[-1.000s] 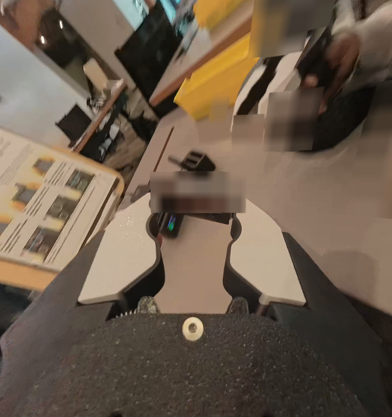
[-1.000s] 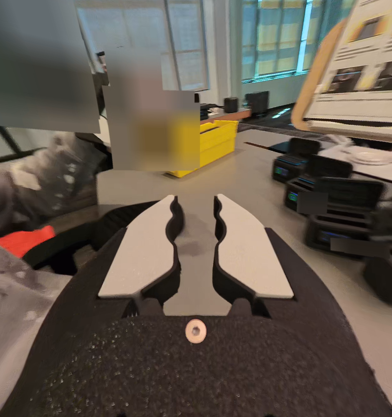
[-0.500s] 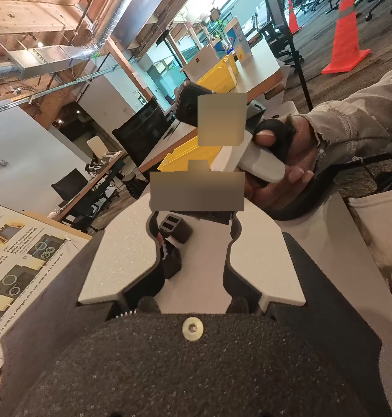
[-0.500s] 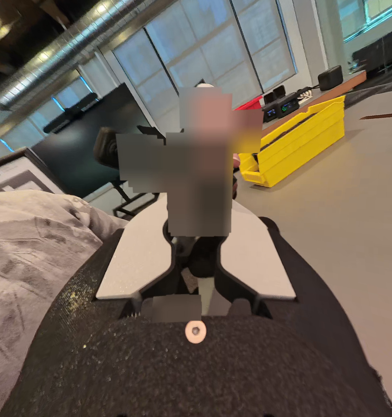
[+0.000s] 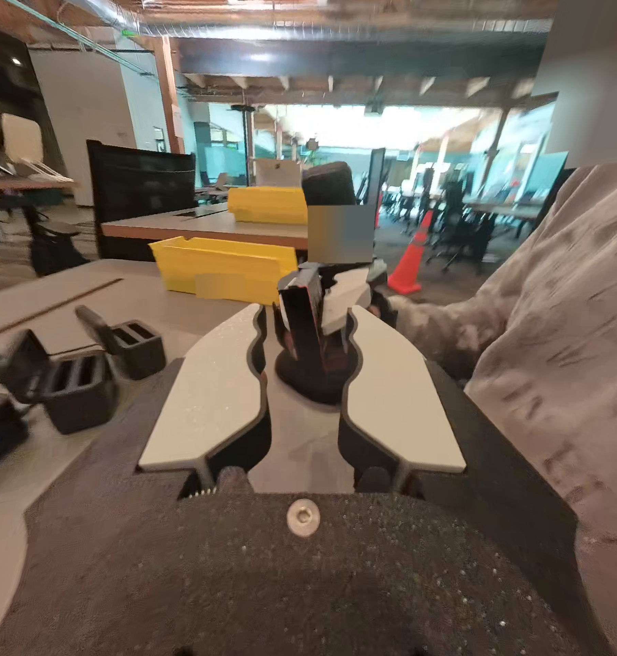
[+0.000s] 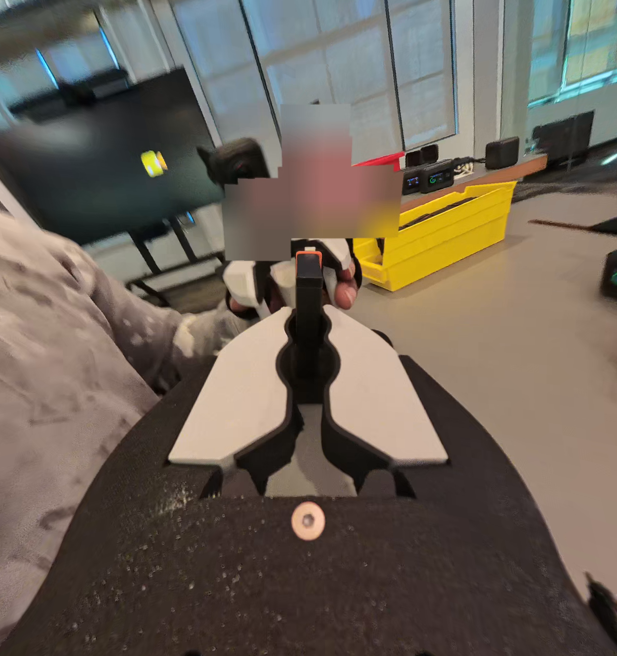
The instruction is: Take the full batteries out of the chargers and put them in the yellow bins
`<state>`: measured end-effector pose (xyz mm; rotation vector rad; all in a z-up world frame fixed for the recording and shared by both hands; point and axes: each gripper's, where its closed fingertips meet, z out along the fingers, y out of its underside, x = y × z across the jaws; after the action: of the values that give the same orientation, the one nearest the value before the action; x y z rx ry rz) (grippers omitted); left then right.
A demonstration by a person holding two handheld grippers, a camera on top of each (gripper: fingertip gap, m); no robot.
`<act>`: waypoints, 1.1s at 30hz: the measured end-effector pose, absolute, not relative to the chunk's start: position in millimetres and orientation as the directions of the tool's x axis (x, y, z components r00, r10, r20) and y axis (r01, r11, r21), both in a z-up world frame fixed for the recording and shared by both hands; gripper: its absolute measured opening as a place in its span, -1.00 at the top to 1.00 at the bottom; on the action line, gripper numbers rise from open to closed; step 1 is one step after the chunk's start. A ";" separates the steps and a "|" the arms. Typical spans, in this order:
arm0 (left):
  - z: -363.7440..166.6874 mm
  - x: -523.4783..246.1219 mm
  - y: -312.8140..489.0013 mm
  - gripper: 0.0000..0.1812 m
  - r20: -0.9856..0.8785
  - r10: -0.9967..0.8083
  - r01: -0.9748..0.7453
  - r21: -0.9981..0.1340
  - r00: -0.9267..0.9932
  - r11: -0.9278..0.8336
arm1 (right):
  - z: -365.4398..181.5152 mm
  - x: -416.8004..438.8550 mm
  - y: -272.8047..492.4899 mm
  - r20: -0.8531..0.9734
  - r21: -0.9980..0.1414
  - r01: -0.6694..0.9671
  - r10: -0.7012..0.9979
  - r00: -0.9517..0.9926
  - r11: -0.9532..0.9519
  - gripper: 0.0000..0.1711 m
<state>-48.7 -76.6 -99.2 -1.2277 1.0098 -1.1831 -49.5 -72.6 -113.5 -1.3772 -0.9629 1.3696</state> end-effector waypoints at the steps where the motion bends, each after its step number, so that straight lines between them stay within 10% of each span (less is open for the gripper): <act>1: -99.6 -47.9 -77.1 0.61 0.090 -0.988 0.130 -0.989 0.124 -0.074 | -116.0 -50.2 -76.5 -0.203 -0.978 -0.053 0.976 0.074 -0.199 0.88; 19: -103.5 -67.2 -72.7 0.83 0.045 -0.972 0.159 -0.987 0.230 -0.008 | -84.8 -46.5 -54.7 0.040 -0.998 0.065 0.966 0.256 0.024 0.61; 33: -117.8 -97.2 -58.8 0.83 0.018 -0.910 0.090 -0.996 0.414 0.022 | -91.8 -82.9 62.4 0.183 -0.941 0.329 0.705 0.685 -0.075 1.00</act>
<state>-97.2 -58.8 -117.8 -1.3124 0.8275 -0.9318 -82.9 62.4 -91.8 -1.6733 -0.8470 0.3822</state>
